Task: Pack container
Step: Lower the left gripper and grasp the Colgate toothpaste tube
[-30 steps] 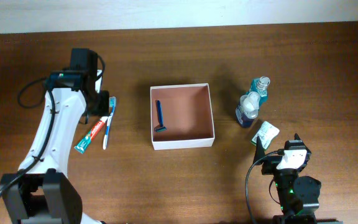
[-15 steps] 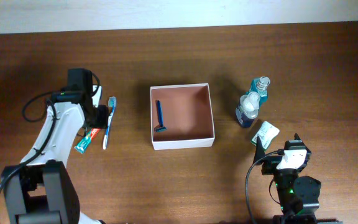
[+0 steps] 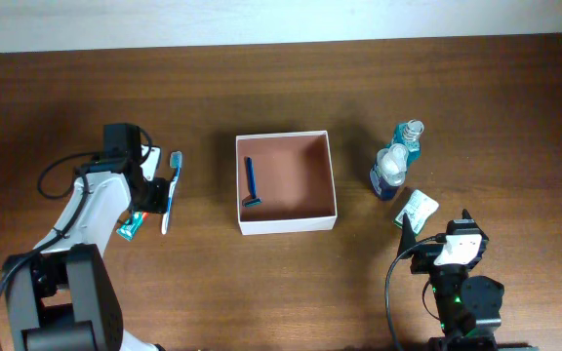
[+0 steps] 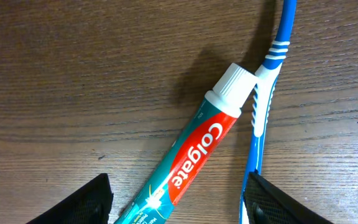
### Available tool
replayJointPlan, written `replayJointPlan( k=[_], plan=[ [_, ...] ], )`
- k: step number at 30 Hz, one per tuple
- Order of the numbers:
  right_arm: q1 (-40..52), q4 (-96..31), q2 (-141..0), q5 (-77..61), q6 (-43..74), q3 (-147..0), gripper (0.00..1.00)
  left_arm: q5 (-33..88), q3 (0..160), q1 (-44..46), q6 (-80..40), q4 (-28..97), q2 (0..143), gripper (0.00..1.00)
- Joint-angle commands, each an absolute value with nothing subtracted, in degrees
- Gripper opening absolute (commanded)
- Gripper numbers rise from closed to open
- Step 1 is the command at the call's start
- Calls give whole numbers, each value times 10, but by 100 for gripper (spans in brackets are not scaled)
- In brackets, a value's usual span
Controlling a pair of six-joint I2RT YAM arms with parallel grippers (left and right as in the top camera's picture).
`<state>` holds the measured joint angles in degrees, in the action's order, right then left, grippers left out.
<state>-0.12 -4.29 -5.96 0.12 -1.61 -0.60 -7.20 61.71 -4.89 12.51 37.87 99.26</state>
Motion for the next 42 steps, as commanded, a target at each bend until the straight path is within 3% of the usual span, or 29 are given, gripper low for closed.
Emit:
replayJointPlan(
  k=[1, 6, 20, 25, 32, 42],
  plan=[
    [-1, -47, -59, 6, -17, -3, 98, -47, 615, -52, 139, 376, 1001, 69],
    [-1, -47, -59, 6, -17, -3, 98, -48, 615, -52, 151, 375, 1018, 64],
    [-1, -47, -59, 6, -17, -3, 98, -58, 615, -52, 151, 359, 1050, 63],
    [-1, -47, -59, 6, -17, -3, 98, -57, 615, -52, 150, 360, 1050, 46],
    [-1, -47, -59, 6, -17, -3, 98, -48, 615, -52, 131, 360, 1050, 35],
    [-1, -47, -59, 6, -17, -3, 98, 3, 615, -51, 131, 356, 1050, 33]
  ],
)
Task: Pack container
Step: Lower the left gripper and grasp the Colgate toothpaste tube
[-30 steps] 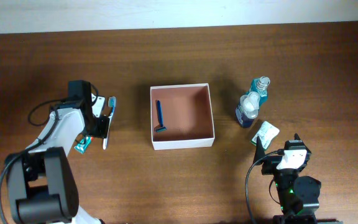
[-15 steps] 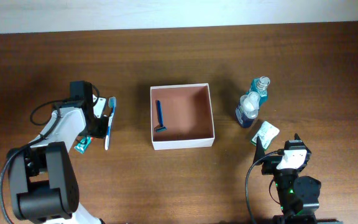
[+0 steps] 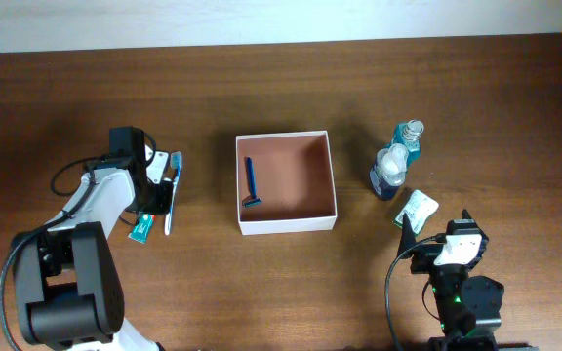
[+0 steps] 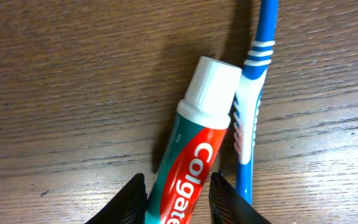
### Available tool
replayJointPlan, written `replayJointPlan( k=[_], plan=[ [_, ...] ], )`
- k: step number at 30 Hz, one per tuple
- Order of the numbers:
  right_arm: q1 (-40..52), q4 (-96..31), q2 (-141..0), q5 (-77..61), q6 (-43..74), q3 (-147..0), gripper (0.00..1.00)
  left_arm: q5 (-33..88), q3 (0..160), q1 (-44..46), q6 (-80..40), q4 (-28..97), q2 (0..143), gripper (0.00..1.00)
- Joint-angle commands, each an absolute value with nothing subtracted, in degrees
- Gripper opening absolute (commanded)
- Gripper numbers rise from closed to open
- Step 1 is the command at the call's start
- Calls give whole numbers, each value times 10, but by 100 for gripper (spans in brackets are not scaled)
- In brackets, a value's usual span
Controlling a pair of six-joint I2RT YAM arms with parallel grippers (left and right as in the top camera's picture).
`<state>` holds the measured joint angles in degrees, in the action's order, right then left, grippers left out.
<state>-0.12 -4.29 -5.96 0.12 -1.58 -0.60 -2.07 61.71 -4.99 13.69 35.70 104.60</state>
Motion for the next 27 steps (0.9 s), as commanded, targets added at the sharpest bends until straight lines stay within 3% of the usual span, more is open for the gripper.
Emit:
replayJointPlan(
  k=[1, 20, 27],
  plan=[
    [-1, -47, -59, 6, -17, -3, 98, 4, 615, -51, 131, 356, 1050, 33],
    [-1, -47, -59, 6, -17, -3, 98, -4, 615, -52, 124, 355, 1050, 28],
    [-1, -47, -59, 6, -17, -3, 98, -27, 615, -52, 57, 345, 1050, 29]
  ],
)
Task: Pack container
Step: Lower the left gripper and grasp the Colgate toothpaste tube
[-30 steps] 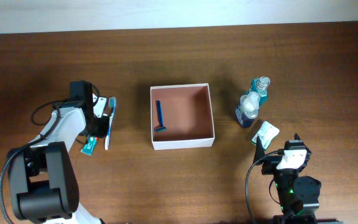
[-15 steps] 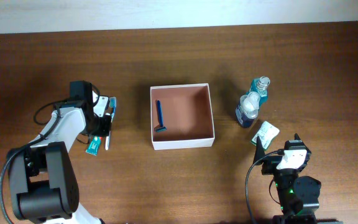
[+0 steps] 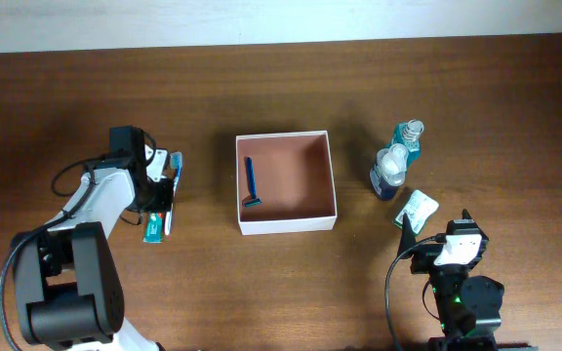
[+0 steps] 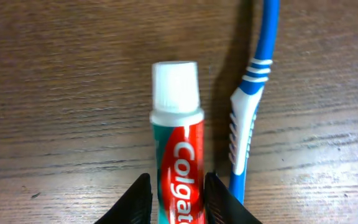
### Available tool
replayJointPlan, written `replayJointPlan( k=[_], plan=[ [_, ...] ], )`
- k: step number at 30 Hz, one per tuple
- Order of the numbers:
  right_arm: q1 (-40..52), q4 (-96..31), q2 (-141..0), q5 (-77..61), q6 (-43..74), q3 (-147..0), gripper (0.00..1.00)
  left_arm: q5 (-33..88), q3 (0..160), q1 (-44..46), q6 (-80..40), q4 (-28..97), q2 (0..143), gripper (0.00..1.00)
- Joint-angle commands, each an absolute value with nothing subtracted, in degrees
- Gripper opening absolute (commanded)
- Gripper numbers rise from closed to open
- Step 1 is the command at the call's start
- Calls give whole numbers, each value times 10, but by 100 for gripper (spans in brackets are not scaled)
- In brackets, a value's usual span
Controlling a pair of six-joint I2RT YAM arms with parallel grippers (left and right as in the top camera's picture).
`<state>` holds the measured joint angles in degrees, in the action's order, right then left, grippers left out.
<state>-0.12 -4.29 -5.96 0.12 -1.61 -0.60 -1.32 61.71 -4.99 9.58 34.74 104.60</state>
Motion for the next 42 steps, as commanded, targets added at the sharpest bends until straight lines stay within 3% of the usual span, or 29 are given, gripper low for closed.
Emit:
replayJointPlan(
  k=[1, 4, 9, 11, 14, 35, 38, 42],
  plan=[
    [-1, -47, -59, 6, -17, -3, 98, -28, 615, -52, 56, 345, 1050, 29],
    [-1, -47, -59, 6, -17, -3, 98, -28, 615, -52, 56, 348, 1050, 52],
    [-1, -47, -59, 6, -17, -3, 98, -28, 615, -52, 56, 357, 1050, 52],
    [-1, -47, -59, 6, -17, -3, 98, -28, 615, -52, 56, 357, 1050, 50],
    [-1, -47, -59, 6, -17, -3, 98, -28, 615, -52, 56, 358, 1050, 39],
    [-1, -47, -59, 6, -17, -3, 98, -28, 615, -52, 56, 379, 1050, 37],
    [-1, -47, -59, 6, -17, -3, 98, -28, 615, -52, 56, 376, 1050, 25],
    [-1, -47, -59, 6, -17, -3, 98, -28, 615, -52, 56, 373, 1050, 25]
  ],
)
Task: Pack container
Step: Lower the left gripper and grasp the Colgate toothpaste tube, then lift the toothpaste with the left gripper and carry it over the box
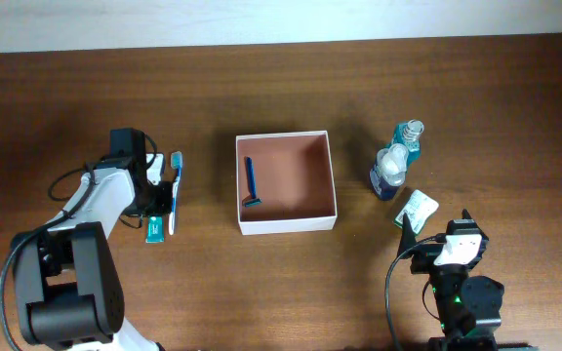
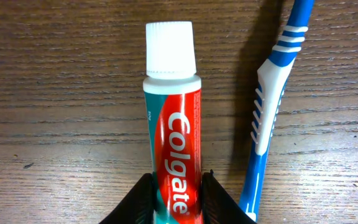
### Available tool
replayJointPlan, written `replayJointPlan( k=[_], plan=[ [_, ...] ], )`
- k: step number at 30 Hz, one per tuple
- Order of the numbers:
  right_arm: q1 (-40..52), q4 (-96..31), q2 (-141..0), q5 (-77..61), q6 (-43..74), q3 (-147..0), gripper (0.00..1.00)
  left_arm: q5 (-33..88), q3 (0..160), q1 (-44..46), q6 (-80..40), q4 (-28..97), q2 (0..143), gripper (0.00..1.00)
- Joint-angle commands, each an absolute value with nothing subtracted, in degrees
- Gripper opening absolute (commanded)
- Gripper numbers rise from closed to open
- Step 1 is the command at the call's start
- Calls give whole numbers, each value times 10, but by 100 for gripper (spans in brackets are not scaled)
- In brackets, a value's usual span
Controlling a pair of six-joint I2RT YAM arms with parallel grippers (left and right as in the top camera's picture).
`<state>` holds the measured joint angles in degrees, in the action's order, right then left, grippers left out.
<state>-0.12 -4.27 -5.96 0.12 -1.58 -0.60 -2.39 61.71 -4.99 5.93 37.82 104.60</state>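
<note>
A red and teal Colgate toothpaste tube [image 2: 174,130] with a white cap points away from my left gripper [image 2: 176,186], whose fingers are shut on its lower body. From overhead the tube's tail [image 1: 155,230] sticks out below the left gripper [image 1: 154,203]. A blue and white toothbrush [image 2: 271,112] lies on the wood just right of the tube, also visible overhead [image 1: 175,190]. The white box [image 1: 288,225] with a brown floor holds a blue razor [image 1: 252,183]. My right gripper [image 1: 454,237] rests at the lower right, away from everything.
A blue mouthwash bottle [image 1: 395,161] stands right of the box, with a small white and green packet [image 1: 416,208] just below it. The brown wooden table [image 1: 281,88] runs to a pale wall at the back.
My left gripper is still shut on the tube. More of the tube now shows ahead of the fingers, and the toothbrush lies a little farther to its right.
My left gripper stood open astride the slanted tube, whose cap touched the toothbrush. Then the fingers were shut on the tube, still slanted. Later the tube pointed straight out of the fingers, apart from the brush, and it stays held that way now.
</note>
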Motion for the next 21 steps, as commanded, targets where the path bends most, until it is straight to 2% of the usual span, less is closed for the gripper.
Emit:
replayJointPlan(
  k=[1, 3, 9, 13, 21],
  plan=[
    [-1, -47, -59, 6, -17, -3, 98, -28, 615, -52, 56, 373, 1050, 25],
    [-1, -47, -59, 6, -17, -3, 98, -28, 615, -52, 56, 371, 1050, 21],
    [-1, -47, -59, 6, -17, -3, 99, -31, 616, -53, 56, 364, 1050, 18],
    [-1, -47, -59, 6, -17, -3, 99, -45, 635, -55, 56, 380, 1047, 9],
    [-1, -47, -59, 6, -17, -3, 98, -43, 716, -49, 56, 439, 1032, 6]
  ],
)
